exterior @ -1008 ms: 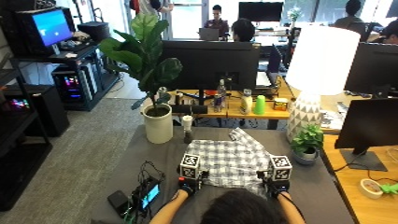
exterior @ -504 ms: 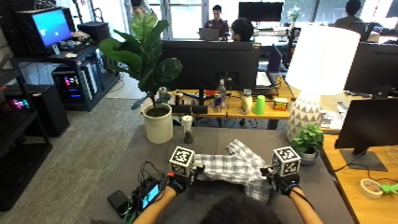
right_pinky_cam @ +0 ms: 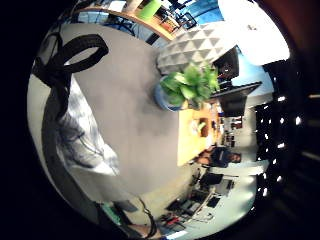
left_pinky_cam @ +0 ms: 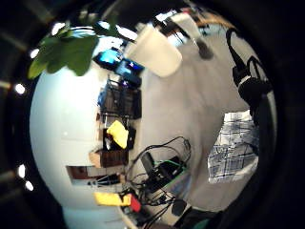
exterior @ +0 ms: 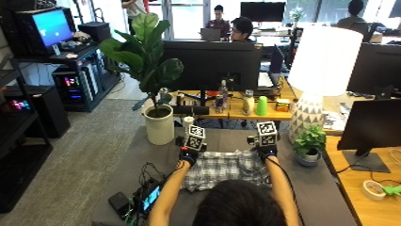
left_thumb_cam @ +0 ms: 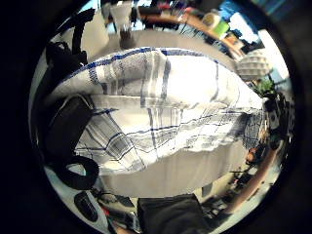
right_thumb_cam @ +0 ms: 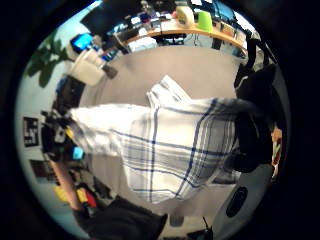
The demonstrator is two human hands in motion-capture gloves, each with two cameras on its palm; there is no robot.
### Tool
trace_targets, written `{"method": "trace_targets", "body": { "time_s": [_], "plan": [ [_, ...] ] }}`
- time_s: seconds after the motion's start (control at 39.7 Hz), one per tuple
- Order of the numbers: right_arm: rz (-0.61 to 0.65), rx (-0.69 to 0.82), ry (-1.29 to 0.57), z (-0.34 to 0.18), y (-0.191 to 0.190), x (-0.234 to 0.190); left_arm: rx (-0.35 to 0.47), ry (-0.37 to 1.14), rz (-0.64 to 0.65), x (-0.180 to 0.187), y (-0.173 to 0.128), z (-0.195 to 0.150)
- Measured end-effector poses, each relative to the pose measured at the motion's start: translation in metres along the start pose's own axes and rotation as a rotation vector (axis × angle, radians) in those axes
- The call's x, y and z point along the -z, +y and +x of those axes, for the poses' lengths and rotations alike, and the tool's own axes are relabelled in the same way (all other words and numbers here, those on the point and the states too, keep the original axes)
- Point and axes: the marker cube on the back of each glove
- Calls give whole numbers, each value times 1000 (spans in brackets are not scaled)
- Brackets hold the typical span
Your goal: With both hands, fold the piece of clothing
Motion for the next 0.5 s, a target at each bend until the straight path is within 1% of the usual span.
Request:
{"method": "trace_targets", "body": {
  "time_s": [0.08,0.15,0.2,0.25,0.35,0.4,0.5],
  "plan": [
    [-3,-52,53,15,-6,-25,9,-97,-161,-16,-1,18],
    [-61,-82,49,17,-9,-51,3,-98,-319,-44,-2,24],
    [-123,-96,41,18,-5,-64,5,-86,-384,-60,-1,24],
    [-154,-108,51,22,0,-69,27,-82,-364,-67,-2,22],
    [-87,-56,66,36,2,-61,47,-59,-186,-58,-2,18],
    [-96,-39,54,42,8,-56,34,-39,-116,-48,1,18],
    [-207,-64,9,58,32,-45,-31,63,-28,-29,16,27]
  ]
}}
